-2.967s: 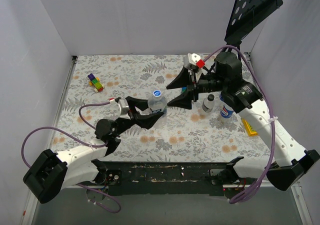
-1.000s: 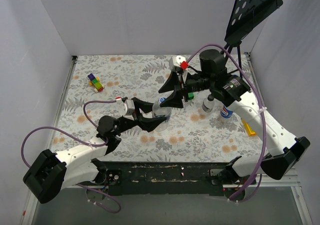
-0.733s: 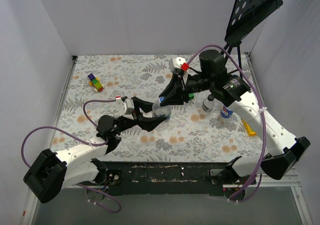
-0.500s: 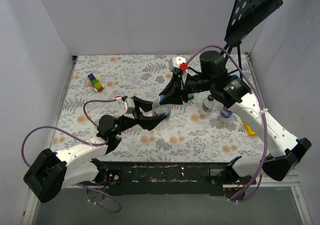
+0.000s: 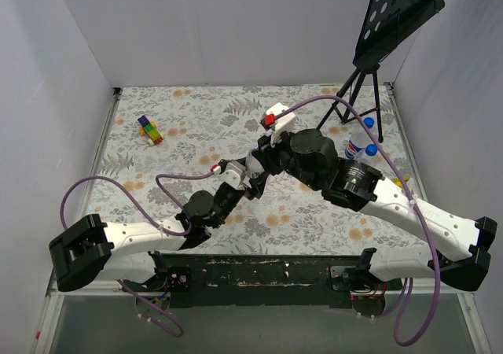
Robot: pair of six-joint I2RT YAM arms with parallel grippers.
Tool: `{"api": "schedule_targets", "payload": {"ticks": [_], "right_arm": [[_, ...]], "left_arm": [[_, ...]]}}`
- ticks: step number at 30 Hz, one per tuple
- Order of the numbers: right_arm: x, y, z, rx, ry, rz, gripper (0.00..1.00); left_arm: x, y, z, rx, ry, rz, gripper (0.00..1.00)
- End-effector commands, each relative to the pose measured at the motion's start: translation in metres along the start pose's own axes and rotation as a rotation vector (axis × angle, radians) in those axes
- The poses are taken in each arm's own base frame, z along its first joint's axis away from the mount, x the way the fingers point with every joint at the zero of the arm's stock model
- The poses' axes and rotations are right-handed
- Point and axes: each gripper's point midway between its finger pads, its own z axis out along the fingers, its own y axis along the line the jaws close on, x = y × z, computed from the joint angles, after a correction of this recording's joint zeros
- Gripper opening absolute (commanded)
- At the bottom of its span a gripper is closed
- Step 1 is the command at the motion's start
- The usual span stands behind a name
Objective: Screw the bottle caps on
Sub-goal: Screw the bottle cap onto the plastic bottle.
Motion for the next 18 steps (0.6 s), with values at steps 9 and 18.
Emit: {"api": "schedule_targets", "payload": {"ticks": [9,18], "right_arm": [[-0.069,0.002,-0.043,-0.309,-0.239,-0.06,0.75],[-0.067,0.025,-0.082,-0.811,-0.276,-0.2,0.8]], "left_arm": [[-0.04,-0.017,-0.008,0.173,-0.036,-0.085,0.0],[-0.051,-0.042,-0.028,0.559,0.018,-0.22,0.0]]}}
